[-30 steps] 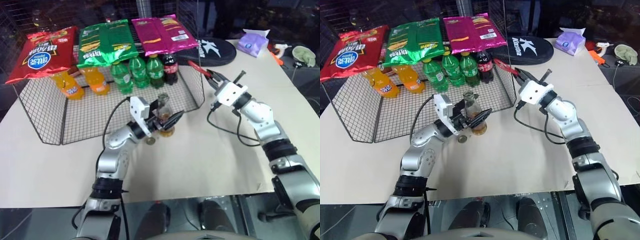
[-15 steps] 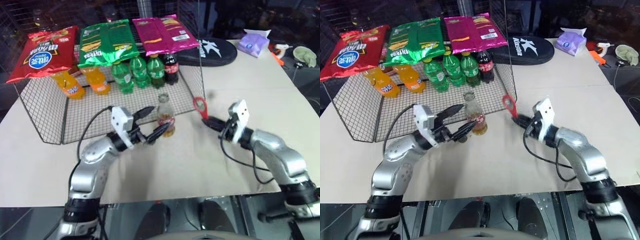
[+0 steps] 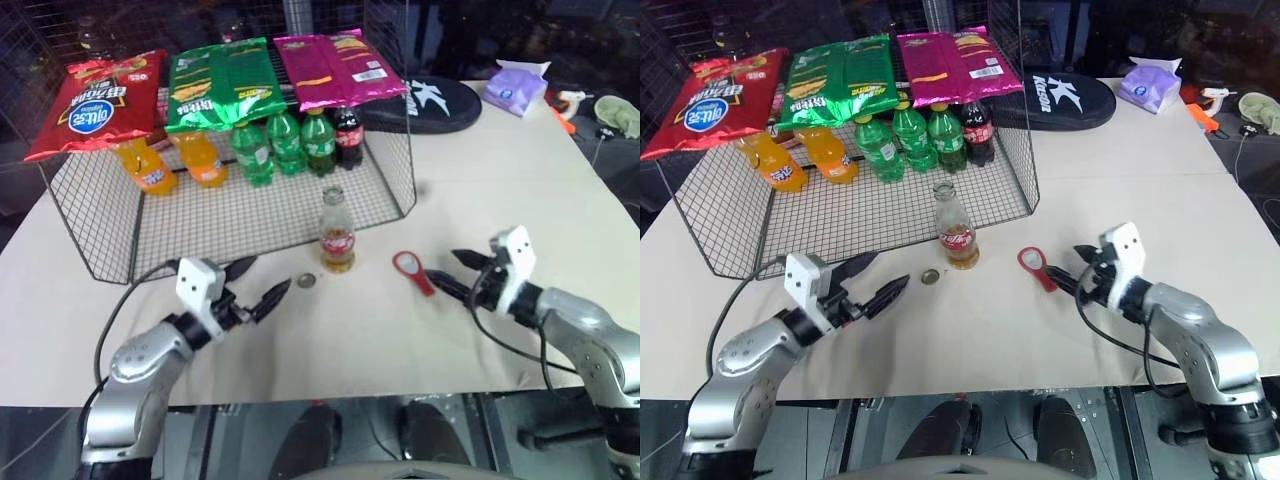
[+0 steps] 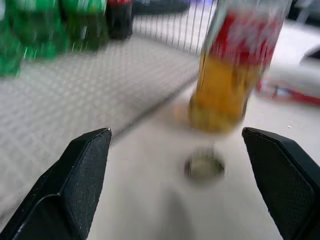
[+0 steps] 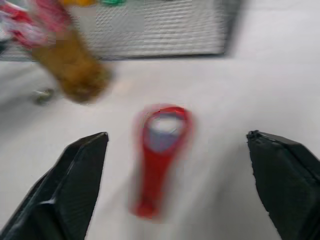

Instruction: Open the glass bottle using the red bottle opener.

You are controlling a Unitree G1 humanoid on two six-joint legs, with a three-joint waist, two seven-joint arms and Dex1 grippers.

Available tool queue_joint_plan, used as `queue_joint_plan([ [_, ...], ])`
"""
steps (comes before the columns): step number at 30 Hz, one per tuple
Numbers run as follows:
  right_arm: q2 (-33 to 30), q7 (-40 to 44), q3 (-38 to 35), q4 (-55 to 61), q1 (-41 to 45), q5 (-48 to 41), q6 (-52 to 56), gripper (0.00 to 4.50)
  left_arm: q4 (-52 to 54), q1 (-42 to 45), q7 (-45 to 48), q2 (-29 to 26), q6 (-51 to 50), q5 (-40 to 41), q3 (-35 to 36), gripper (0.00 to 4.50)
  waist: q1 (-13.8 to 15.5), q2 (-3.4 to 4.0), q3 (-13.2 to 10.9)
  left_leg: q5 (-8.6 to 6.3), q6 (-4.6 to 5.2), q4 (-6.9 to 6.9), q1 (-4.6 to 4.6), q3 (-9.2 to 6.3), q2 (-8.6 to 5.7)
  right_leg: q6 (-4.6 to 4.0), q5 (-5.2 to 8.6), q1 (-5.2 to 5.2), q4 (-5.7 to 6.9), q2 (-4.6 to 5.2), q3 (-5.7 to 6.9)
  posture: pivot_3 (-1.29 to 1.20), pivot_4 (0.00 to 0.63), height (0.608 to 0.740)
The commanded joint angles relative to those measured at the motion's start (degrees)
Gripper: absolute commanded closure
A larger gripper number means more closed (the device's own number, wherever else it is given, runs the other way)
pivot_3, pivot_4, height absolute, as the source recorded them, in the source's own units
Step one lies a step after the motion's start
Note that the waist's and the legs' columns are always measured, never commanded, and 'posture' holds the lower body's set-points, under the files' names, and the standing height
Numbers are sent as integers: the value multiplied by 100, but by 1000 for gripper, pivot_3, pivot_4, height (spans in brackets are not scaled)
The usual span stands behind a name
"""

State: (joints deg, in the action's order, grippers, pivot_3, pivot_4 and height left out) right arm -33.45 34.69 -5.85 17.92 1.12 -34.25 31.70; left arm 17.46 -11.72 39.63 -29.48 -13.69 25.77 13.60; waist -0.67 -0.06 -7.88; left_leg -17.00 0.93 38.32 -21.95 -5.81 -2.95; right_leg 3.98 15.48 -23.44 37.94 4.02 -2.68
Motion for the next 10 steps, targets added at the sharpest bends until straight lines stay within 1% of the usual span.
queue_joint_plan([
  [1,-148,671,-312,126,-382,173,-880,217,341,-239,-57,-94,154,-92,243,122,1,0,0,0,0,1,1,0,0,0,0,1,1,0,0,0,150,740],
  [4,-377,1352,-503,-135,-977,608,-1962,217,442,-616,26,-142,373,-219,376,122,3,0,0,-3,4,1,10,0,2,0,0,11,0,0,2,0,150,740],
  [6,-351,1536,-768,-320,-1230,642,-2467,217,461,-782,79,-220,521,-316,484,122,3,-1,0,-3,4,-1,11,1,3,0,0,12,-2,0,1,0,150,740],
  [10,-430,1996,-1176,-353,-1455,70,-2361,217,484,-966,151,-282,584,-183,739,122,2,0,0,-14,22,0,25,1,8,0,0,26,-1,2,0,0,150,740],
])
